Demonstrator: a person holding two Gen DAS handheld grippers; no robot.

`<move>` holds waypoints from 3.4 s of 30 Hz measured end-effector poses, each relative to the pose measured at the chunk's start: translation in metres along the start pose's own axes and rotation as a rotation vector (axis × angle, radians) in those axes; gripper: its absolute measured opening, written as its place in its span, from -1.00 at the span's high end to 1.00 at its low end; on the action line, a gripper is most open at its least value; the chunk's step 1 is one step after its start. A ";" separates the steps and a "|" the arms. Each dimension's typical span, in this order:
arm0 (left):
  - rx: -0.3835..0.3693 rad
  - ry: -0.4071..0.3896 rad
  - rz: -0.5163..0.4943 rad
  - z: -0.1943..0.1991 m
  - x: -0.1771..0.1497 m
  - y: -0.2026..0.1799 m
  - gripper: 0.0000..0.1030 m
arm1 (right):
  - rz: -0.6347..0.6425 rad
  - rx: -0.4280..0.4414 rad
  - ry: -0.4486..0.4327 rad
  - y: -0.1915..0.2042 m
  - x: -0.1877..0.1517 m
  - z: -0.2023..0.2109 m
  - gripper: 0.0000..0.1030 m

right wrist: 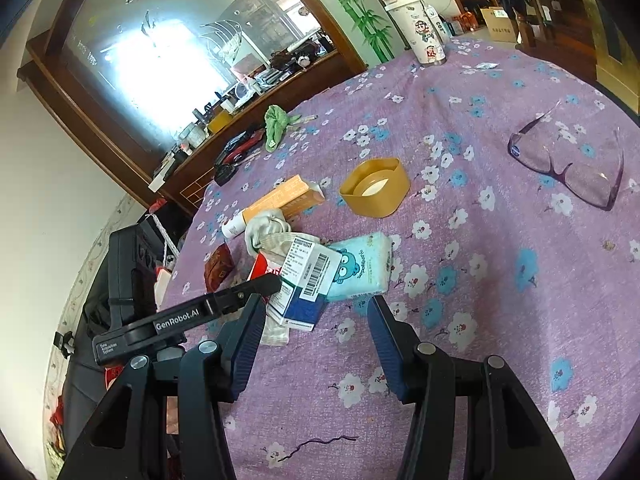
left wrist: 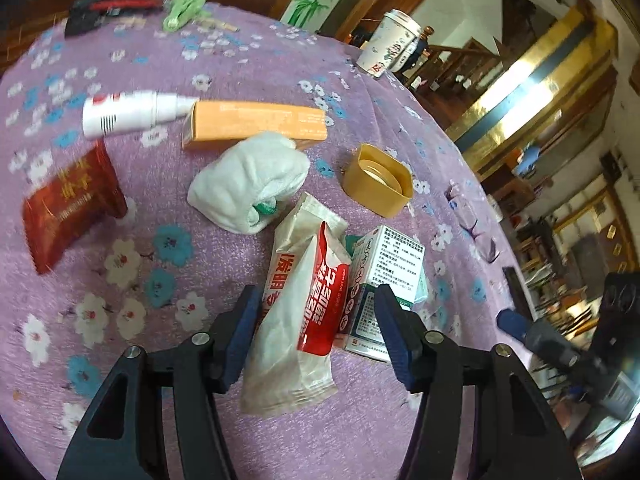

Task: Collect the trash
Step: 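Grasp the white-and-red snack wrapper with the left tool while the right tool grasps the blue medicine box, then lift the snack wrapper and medicine box off the table in both tools, then carry the snack wrapper and medicine box in both tools over the red basket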

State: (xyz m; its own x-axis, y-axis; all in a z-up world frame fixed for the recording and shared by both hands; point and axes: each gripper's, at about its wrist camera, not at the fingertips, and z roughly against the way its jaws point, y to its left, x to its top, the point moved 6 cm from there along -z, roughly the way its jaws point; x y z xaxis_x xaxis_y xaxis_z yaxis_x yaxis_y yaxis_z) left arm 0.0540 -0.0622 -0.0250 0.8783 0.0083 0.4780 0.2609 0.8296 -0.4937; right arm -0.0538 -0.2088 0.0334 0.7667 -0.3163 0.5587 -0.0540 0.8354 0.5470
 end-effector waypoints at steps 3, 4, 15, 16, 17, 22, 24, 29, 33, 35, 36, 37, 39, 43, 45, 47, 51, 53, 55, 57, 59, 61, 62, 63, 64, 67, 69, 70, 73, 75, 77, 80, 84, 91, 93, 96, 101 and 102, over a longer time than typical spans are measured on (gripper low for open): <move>0.009 -0.024 0.018 0.004 -0.001 0.002 0.61 | 0.000 -0.012 -0.002 0.000 0.001 -0.002 -0.10; -0.003 -0.008 0.029 0.005 -0.004 0.003 0.84 | 0.000 -0.016 -0.001 0.000 0.001 -0.003 -0.10; 0.070 -0.068 0.001 0.046 -0.028 0.017 0.84 | 0.132 -0.118 0.055 0.018 0.002 -0.037 -0.23; 0.089 -0.072 -0.005 0.052 -0.031 0.020 0.85 | 0.158 -0.133 0.060 0.020 0.000 -0.040 -0.25; 0.103 -0.072 -0.008 0.056 -0.033 0.023 0.84 | 0.189 -0.151 0.070 0.023 -0.001 -0.044 -0.26; 0.121 -0.052 0.013 0.070 -0.040 0.042 0.84 | 0.303 -0.132 0.139 0.034 -0.012 -0.064 -0.31; 0.143 -0.050 0.023 0.074 -0.042 0.051 0.83 | 0.346 -0.136 0.155 0.034 -0.015 -0.072 -0.32; 0.155 -0.053 0.032 0.076 -0.046 0.055 0.13 | 0.372 -0.128 0.202 0.028 -0.023 -0.085 -0.39; 0.151 -0.061 0.018 0.073 -0.044 0.047 -0.14 | 0.430 -0.116 0.209 0.037 -0.034 -0.085 -0.12; 0.158 -0.058 0.013 0.067 -0.042 0.042 -0.14 | 0.446 -0.120 0.212 0.039 -0.038 -0.086 0.15; 0.164 -0.052 0.007 0.063 -0.041 0.039 -0.14 | 0.448 -0.123 0.212 0.038 -0.040 -0.086 0.21; 0.169 -0.048 0.000 0.059 -0.041 0.037 -0.14 | 0.443 -0.128 0.206 0.037 -0.040 -0.085 0.23; 0.187 -0.050 -0.018 0.053 -0.041 0.034 -0.14 | 0.430 -0.123 0.201 0.035 -0.041 -0.083 0.24; 0.232 -0.060 -0.041 0.044 -0.042 0.030 0.22 | 0.391 -0.119 0.176 0.027 -0.040 -0.072 0.25; 0.257 -0.078 -0.056 0.045 -0.043 0.028 0.24 | 0.382 -0.119 0.162 0.026 -0.040 -0.066 0.25; 0.278 -0.091 -0.067 0.047 -0.044 0.027 0.29 | 0.377 -0.119 0.151 0.026 -0.041 -0.062 0.25; 0.307 -0.149 -0.084 0.063 -0.047 0.022 0.30 | 0.374 -0.114 0.126 0.032 -0.043 -0.053 0.26; 0.327 -0.184 -0.104 0.073 -0.047 0.018 0.30 | 0.371 -0.113 0.116 0.035 -0.043 -0.051 0.26; 0.349 -0.220 -0.122 0.084 -0.048 0.013 0.30 | 0.371 -0.114 0.108 0.039 -0.044 -0.049 0.26; 0.364 -0.256 -0.143 0.097 -0.050 0.009 0.30 | 0.369 -0.116 0.103 0.043 -0.045 -0.048 0.26; 0.373 -0.280 -0.153 0.106 -0.053 0.007 0.30 | 0.365 -0.115 0.103 0.048 -0.048 -0.048 0.26; 0.375 -0.293 -0.159 0.112 -0.057 0.007 0.30 | 0.369 -0.117 0.101 0.052 -0.050 -0.047 0.26; 0.376 -0.296 -0.159 0.114 -0.059 0.007 0.30 | 0.372 -0.120 0.097 0.055 -0.051 -0.046 0.26; 0.376 -0.297 -0.155 0.116 -0.061 0.009 0.30 | 0.374 -0.122 0.093 0.056 -0.051 -0.044 0.26; 0.373 -0.297 -0.153 0.117 -0.062 0.008 0.30 | 0.376 -0.123 0.087 0.057 -0.051 -0.042 0.26; 0.375 -0.300 -0.147 0.121 -0.065 0.011 0.30 | 0.380 -0.123 0.076 0.060 -0.051 -0.036 0.26; 0.373 -0.305 -0.145 0.125 -0.066 0.011 0.30 | 0.382 -0.125 0.074 0.061 -0.052 -0.034 0.26; 0.374 -0.308 -0.144 0.126 -0.066 0.010 0.30 | 0.383 -0.124 0.073 0.061 -0.052 -0.033 0.26; 0.376 -0.322 -0.141 0.133 -0.069 0.009 0.30 | 0.389 -0.120 0.069 0.065 -0.054 -0.029 0.26; 0.379 -0.325 -0.139 0.135 -0.070 0.009 0.30 | 0.396 -0.116 0.066 0.068 -0.055 -0.027 0.25; 0.381 -0.328 -0.138 0.138 -0.071 0.010 0.30 | 0.402 -0.115 0.063 0.071 -0.056 -0.026 0.26; 0.381 -0.334 -0.135 0.142 -0.074 0.010 0.30 | 0.408 -0.111 0.062 0.075 -0.058 -0.024 0.26; 0.381 -0.340 -0.132 0.147 -0.077 0.010 0.29 | 0.415 -0.108 0.061 0.079 -0.059 -0.022 0.25; 0.388 -0.347 -0.123 0.153 -0.079 0.013 0.29 | 0.423 -0.104 0.058 0.083 -0.060 -0.020 0.25; 0.392 -0.353 -0.118 0.157 -0.081 0.014 0.29 | 0.423 -0.100 0.058 0.083 -0.059 -0.021 0.25; 0.399 -0.365 -0.111 0.164 -0.082 0.017 0.29 | 0.424 -0.095 0.058 0.085 -0.059 -0.021 0.25; 0.410 -0.376 -0.095 0.175 -0.085 0.023 0.29 | 0.424 -0.085 0.063 0.087 -0.060 -0.023 0.25; 0.410 -0.377 -0.092 0.176 -0.085 0.024 0.29 | 0.426 -0.083 0.064 0.089 -0.061 -0.023 0.25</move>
State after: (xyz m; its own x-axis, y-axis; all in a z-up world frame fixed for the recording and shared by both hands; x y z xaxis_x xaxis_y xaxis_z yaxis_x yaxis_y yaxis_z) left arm -0.0851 0.0554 0.0503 0.6354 0.0620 0.7697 0.0868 0.9847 -0.1510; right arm -0.0902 -0.1052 0.0333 0.7253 0.0905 0.6824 -0.3241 0.9195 0.2225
